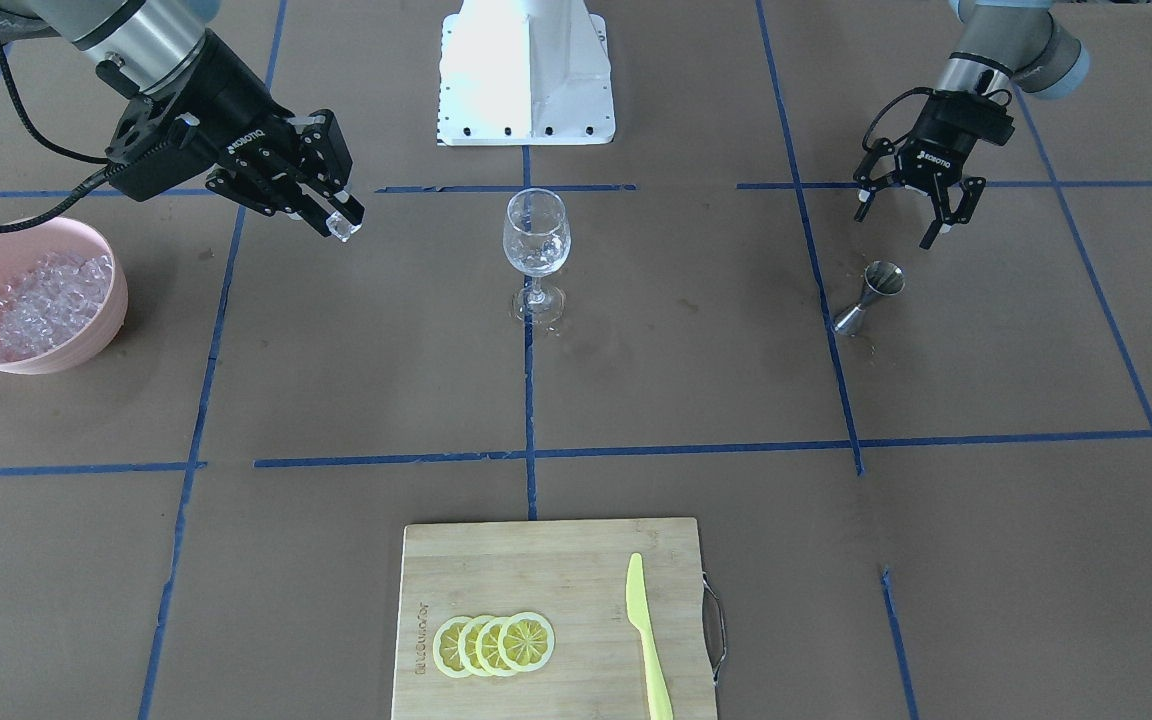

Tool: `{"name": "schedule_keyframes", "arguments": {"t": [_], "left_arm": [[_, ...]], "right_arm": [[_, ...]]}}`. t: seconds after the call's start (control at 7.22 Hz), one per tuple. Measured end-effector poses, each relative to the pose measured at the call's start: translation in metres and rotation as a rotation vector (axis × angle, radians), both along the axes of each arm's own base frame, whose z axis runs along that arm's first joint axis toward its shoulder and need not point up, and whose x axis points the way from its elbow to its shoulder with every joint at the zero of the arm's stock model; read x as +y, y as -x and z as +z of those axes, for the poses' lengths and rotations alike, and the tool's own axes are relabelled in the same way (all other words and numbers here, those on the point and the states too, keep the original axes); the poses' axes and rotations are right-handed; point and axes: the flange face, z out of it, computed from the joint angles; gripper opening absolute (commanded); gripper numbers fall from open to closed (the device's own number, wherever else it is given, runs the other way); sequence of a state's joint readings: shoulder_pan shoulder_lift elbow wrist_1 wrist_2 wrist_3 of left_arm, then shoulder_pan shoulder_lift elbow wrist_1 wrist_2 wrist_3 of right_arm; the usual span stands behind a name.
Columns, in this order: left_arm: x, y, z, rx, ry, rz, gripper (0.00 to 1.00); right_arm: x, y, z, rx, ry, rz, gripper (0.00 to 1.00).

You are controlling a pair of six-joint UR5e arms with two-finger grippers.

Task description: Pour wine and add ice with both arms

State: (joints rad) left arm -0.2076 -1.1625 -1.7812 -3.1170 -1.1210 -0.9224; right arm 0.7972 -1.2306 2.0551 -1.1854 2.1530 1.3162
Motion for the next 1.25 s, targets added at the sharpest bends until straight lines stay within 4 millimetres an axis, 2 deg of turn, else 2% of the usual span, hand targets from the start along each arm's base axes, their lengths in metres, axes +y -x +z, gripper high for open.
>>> {"name": "schedule_keyframes", "arguments": {"t": [0.28, 0.42, 0.69, 0.83, 1.25], "left_arm": [[0.015, 0.019, -0.029, 0.056, 0.055, 0.128, 1.0], [0.015, 0.029, -0.049, 0.062, 0.078, 0.173, 1.0], [-0.007, 0.043, -0.088, 0.018, 0.147, 0.211, 1.0], [-0.02, 0.05, -0.097, 0.011, 0.18, 0.229, 1.0], [-0.066, 0.073, -0.105, -0.026, 0.27, 0.187, 1.0]], "right_arm": [[0.003, 0.006, 0.0, 0.004, -0.001, -0.005, 0.0], [0.007, 0.013, -0.001, 0.006, -0.006, -0.008, 0.0], [0.021, 0.041, -0.009, 0.01, -0.025, -0.017, 0.0], [0.025, 0.055, -0.022, 0.009, -0.02, -0.02, 0.0], [0.038, 0.087, -0.057, 0.006, -0.015, -0.017, 0.0]]}}
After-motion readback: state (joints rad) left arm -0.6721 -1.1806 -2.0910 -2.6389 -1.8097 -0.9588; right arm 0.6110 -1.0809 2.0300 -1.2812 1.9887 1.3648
